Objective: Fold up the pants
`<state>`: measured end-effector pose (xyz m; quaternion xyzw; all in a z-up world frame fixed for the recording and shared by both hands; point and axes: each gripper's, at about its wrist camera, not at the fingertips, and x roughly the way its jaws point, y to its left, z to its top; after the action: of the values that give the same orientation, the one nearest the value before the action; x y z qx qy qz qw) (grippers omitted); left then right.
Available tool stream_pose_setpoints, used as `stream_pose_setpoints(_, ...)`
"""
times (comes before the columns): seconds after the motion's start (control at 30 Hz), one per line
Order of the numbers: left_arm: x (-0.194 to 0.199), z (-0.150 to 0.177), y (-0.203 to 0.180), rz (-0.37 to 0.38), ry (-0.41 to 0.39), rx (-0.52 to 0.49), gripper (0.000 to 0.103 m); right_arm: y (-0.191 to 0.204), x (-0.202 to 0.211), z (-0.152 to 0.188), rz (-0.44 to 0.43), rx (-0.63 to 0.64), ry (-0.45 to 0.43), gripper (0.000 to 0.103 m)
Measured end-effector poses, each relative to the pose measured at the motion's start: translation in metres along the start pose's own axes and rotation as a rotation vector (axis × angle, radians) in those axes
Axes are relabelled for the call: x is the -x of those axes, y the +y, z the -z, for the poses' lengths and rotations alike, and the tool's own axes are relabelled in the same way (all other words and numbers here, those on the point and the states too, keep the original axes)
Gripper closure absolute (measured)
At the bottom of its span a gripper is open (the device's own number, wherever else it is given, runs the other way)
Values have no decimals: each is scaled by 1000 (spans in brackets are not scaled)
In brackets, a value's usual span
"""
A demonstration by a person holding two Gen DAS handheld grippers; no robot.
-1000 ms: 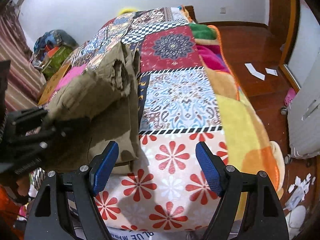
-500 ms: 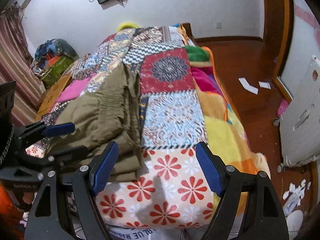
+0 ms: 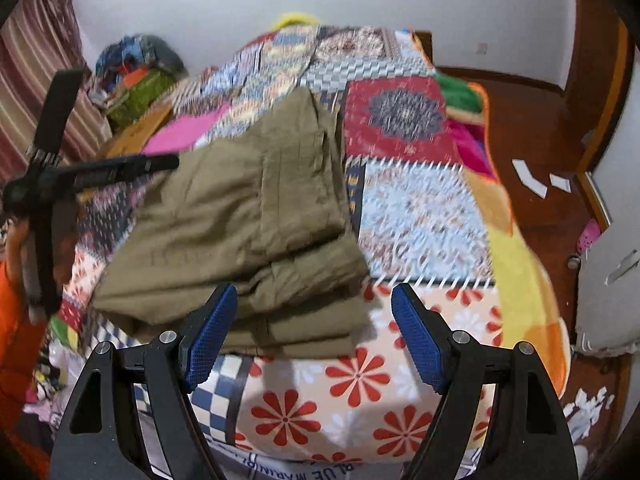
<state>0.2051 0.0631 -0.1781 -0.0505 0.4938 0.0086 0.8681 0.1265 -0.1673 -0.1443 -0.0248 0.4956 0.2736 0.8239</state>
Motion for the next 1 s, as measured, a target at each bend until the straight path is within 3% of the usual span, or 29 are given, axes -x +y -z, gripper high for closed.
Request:
stream_pose_setpoints(0.1, -22, -3, 6, -1, 13, 3, 20, -1, -11, 6, 5, -3, 40, 24)
stream_pose_setpoints(0.33, -55, 5, 2, 20, 57, -43, 18, -16, -30, 6, 31, -17, 86, 20)
stream_pose_setpoints(0.63, -41, 26, 15, 86, 60, 49, 21, -36, -47, -15, 145, 58, 91, 20)
stream_pose_setpoints(1.0, -12, 55, 7, 145, 75, 78, 29, -63, -96, -78, 227, 92, 89, 20)
